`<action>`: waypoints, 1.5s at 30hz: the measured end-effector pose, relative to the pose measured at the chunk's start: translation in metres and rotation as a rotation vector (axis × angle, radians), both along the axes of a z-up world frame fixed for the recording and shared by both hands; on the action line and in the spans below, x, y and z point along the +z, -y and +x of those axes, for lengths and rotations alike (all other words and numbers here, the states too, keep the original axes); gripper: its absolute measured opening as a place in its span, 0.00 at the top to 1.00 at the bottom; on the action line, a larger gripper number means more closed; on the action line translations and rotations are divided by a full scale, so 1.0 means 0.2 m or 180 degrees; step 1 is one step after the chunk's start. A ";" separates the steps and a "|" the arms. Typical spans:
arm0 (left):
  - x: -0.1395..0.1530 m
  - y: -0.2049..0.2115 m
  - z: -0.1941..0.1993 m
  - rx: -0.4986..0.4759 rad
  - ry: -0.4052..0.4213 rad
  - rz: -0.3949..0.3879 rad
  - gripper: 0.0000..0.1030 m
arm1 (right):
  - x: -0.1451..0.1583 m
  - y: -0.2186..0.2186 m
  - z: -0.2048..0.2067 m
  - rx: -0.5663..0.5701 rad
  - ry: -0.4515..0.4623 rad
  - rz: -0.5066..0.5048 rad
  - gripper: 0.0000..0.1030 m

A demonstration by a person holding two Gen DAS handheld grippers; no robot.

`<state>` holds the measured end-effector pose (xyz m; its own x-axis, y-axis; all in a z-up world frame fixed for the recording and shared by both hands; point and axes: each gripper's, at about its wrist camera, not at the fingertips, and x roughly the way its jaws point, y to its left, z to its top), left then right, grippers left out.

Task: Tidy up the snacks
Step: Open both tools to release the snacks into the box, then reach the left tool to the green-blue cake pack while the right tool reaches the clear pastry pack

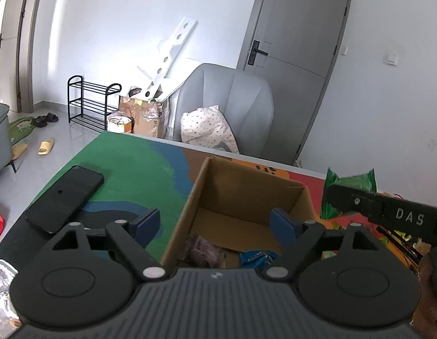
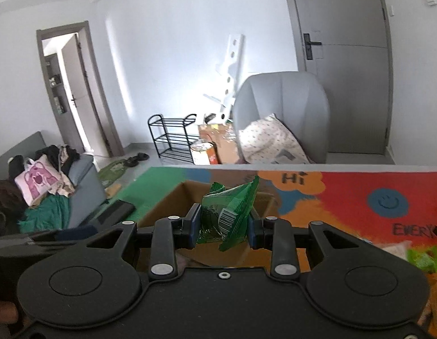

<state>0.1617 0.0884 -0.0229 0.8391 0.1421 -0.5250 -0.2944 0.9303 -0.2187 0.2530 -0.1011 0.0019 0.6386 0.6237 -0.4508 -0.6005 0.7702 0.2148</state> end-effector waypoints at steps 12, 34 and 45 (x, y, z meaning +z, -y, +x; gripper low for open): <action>-0.01 0.01 -0.01 0.0057 -0.0146 -0.0045 0.08 | 0.00 0.10 -0.03 -0.0141 -0.0056 0.0028 0.35; 0.01 0.29 0.02 -0.0426 -0.0086 0.0025 0.00 | -0.08 0.50 -0.14 -0.0712 -0.0153 -0.0073 0.04; 0.01 0.44 0.05 -0.0647 -0.0100 -0.0003 0.00 | -0.10 0.72 -0.17 -0.0987 -0.0189 0.0000 0.02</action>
<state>0.1723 0.0000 -0.0215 0.8337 -0.0290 -0.5515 -0.1073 0.9711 -0.2133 0.2189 -0.2443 -0.0178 0.7708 0.4033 -0.4931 -0.3235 0.9147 0.2424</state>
